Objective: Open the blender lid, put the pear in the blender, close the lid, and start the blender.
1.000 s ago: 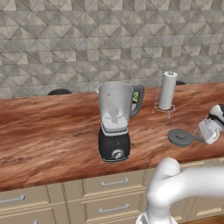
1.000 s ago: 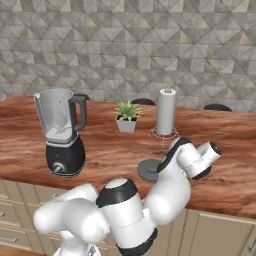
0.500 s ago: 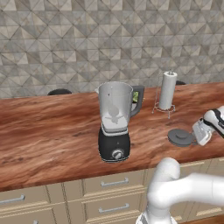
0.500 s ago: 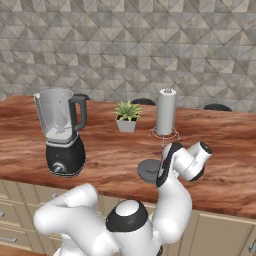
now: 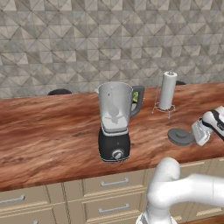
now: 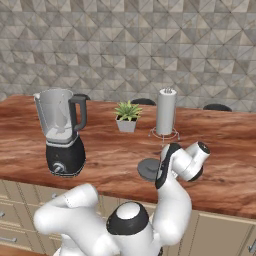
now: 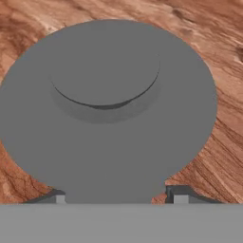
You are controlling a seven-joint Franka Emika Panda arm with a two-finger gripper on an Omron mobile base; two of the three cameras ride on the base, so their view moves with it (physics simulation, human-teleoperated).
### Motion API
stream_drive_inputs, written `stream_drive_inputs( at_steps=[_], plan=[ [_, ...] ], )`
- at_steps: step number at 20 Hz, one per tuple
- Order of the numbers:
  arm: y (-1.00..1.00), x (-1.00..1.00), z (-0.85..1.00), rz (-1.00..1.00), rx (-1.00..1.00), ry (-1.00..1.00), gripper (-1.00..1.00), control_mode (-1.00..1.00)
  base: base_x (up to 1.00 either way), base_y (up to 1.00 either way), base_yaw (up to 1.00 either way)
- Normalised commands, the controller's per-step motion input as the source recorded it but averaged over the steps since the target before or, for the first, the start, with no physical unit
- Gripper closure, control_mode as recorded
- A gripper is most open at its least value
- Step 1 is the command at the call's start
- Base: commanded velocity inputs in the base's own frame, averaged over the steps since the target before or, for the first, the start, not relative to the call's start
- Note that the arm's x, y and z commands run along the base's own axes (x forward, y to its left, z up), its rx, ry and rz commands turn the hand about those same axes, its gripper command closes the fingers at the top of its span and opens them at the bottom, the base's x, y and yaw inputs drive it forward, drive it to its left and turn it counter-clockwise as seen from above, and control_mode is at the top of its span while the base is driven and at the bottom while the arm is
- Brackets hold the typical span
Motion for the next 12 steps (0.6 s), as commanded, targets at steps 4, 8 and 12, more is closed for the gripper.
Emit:
stream_drive_inputs(
  at_steps=[4,8,12],
  plan=[
    [0.0,-0.03,-0.04,0.0,0.0,0.0,1.0,-1.0,0.0,0.0,0.0],
    [0.07,-0.14,0.41,0.0,0.0,-0.01,1.0,-1.0,0.0,0.0,0.0],
    [0.24,-0.18,0.96,0.0,0.0,-0.16,1.0,-1.0,0.0,0.0,0.0]
  ],
)
